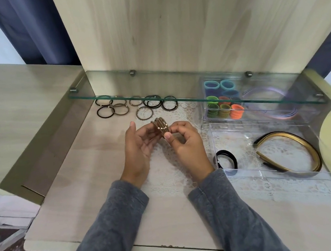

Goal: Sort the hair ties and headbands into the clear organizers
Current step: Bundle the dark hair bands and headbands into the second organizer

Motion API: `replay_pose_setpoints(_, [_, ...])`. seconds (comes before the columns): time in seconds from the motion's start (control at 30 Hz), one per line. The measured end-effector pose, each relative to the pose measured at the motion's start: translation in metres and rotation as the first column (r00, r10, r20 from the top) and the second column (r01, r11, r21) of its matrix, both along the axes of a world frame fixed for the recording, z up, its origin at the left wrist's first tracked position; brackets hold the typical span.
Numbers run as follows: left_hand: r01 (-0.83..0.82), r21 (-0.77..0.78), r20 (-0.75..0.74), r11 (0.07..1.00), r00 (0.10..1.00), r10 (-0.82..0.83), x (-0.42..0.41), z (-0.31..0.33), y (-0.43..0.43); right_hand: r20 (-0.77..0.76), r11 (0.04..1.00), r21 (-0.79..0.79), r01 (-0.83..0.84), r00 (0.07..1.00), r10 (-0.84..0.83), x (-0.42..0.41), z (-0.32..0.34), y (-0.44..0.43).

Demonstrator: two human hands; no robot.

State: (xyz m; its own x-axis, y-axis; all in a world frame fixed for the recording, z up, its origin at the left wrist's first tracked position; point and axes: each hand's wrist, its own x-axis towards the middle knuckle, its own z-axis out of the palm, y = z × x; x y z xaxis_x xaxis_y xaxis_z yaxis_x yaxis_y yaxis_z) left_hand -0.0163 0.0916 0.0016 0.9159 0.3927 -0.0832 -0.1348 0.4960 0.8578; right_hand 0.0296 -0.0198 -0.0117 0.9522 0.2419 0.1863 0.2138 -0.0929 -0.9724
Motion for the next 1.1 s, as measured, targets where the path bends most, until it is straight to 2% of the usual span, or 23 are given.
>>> replay_pose_setpoints(0.13, [0.080,-0.106,0.015,0.991,0.997,-0.079,0.000,0.001,0.006,0.021,0.999,-0.022,-0.023,1.000,0.023,-0.001,0.002,0.001])
replay_pose_setpoints(0.37, [0.244,0.022,-0.059,0.969,0.968,-0.243,-0.002,0.002,0.003,0.028,0.998,-0.037,-0.059,0.998,0.060,-0.004,0.004,-0.002])
replay_pose_setpoints(0.5, [0.302,0.024,-0.080,0.953,0.951,-0.299,-0.002,0.004,0.005,0.041,0.995,-0.065,-0.071,0.996,0.074,-0.005,0.006,-0.003])
replay_pose_setpoints(0.6, [0.298,-0.041,-0.053,0.954,0.953,-0.300,-0.004,0.007,0.007,0.034,0.995,-0.068,-0.072,0.997,0.075,-0.004,0.006,-0.003])
replay_pose_setpoints(0.77, [0.282,-0.256,0.051,0.925,0.959,-0.279,-0.006,0.011,0.012,0.036,0.993,-0.099,-0.062,0.997,0.066,-0.003,0.003,-0.002])
replay_pose_setpoints(1.1, [0.201,-0.026,0.027,0.979,0.979,-0.200,-0.005,0.004,0.007,0.030,0.993,-0.094,-0.066,0.997,0.069,-0.004,0.002,-0.003])
